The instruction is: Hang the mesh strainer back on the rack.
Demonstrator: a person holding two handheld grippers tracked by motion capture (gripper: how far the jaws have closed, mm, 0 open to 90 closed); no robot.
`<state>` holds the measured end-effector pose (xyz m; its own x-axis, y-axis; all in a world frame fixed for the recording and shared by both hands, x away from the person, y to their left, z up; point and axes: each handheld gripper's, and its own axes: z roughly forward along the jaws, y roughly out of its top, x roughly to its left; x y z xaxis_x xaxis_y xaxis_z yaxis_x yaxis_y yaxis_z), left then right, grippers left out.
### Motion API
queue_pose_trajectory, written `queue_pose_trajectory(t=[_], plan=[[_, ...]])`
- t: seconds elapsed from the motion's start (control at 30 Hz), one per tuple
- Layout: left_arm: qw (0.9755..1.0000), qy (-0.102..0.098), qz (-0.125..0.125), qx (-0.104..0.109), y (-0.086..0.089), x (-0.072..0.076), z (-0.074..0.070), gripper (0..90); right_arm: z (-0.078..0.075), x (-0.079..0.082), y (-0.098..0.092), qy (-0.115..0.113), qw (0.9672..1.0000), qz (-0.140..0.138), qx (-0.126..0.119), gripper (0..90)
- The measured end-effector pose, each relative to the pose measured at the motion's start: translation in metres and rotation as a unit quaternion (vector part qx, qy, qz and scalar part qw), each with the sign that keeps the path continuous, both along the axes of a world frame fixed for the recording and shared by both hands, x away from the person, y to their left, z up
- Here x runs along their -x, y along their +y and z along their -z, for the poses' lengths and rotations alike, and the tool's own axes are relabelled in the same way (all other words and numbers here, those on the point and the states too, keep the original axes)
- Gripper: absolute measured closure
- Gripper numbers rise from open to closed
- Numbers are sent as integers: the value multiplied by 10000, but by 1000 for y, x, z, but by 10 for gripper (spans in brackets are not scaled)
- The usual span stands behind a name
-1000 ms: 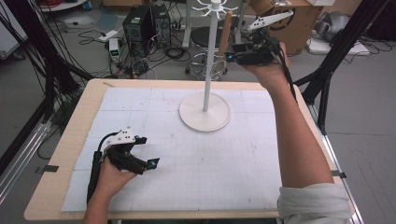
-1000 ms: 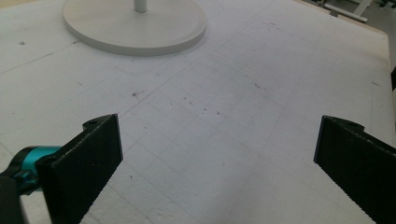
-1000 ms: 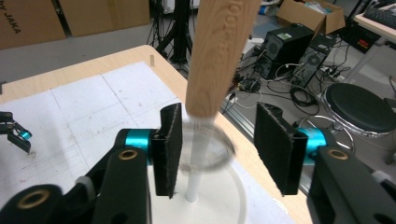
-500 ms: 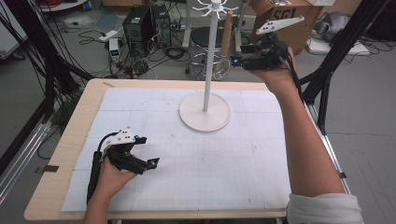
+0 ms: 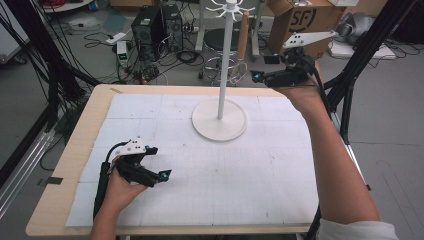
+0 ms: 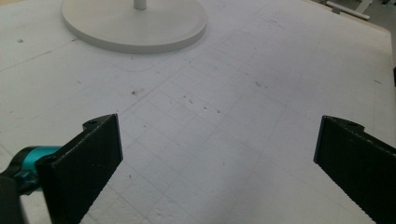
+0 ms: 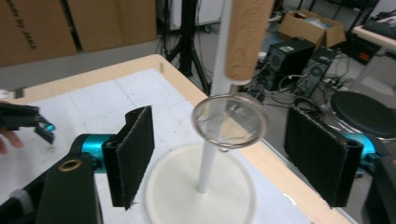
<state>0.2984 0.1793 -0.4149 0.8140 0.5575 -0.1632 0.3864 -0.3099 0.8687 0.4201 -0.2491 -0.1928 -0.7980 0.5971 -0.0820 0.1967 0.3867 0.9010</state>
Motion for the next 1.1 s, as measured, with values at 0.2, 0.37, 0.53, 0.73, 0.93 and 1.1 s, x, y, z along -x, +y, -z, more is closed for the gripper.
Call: queue_pose_trajectory(t=[0.2,0.37,0.53,0.73,0.93,1.1], plan=[[10000,-6,-13,27,2,0,-1,16,8,12,-1,4,9998,-184,-113,199],[10000,-4,-1,33,0,0,0,16,20,21,-4,-14,9992,-308,-246,174],[10000,15,9,60,0,1,0,16,36,28,-13,159,9986,-351,-367,152],[10000,15,3,46,0,1,1,16,58,37,-27,260,9975,-368,-545,146],[10000,20,-17,38,0,0,2,16,85,48,-37,296,9974,-341,-560,131],[10000,36,-22,25,-1,0,2,16,105,53,-42,410,9976,-348,-446,99]])
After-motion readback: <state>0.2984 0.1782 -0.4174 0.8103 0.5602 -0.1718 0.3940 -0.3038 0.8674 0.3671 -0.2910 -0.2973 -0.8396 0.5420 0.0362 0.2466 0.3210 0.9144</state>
